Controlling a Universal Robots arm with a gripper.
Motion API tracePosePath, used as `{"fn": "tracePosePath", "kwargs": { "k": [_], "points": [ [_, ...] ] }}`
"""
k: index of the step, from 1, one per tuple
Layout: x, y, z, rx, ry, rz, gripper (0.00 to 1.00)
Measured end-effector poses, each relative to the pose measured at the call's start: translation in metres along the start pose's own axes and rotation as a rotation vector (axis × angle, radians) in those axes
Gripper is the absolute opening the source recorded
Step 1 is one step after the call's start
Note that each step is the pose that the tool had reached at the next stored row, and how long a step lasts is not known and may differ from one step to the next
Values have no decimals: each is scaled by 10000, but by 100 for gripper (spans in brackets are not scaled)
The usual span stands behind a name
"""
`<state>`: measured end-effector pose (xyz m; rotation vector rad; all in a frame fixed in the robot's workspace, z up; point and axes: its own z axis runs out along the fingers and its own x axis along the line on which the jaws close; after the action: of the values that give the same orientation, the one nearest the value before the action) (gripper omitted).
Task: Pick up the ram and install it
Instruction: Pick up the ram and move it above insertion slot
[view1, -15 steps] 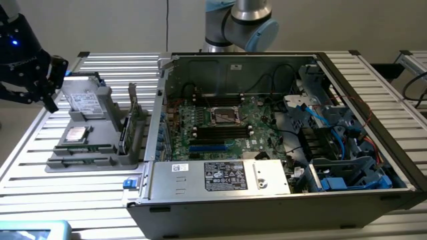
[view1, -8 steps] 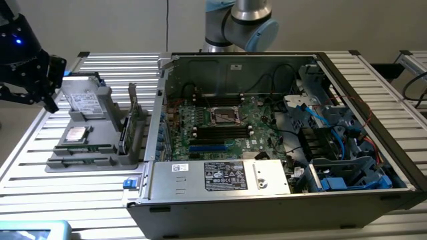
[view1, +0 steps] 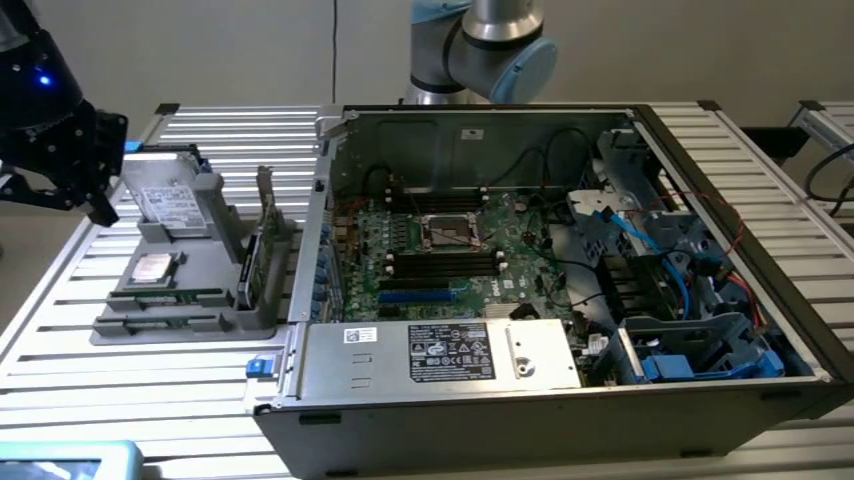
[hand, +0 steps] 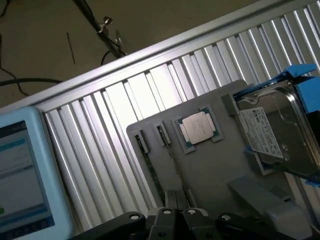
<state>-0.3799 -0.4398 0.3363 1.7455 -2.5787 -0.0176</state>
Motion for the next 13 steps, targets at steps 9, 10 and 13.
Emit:
{"fn": "tracePosePath", "kwargs": {
  "k": [9, 10, 13],
  "points": [
    [0, 0, 4, 45, 38, -1633, 11],
    [0, 0, 5, 49, 44, -1830, 11],
    [0, 0, 6, 61, 60, -2363, 11]
  ]
}}
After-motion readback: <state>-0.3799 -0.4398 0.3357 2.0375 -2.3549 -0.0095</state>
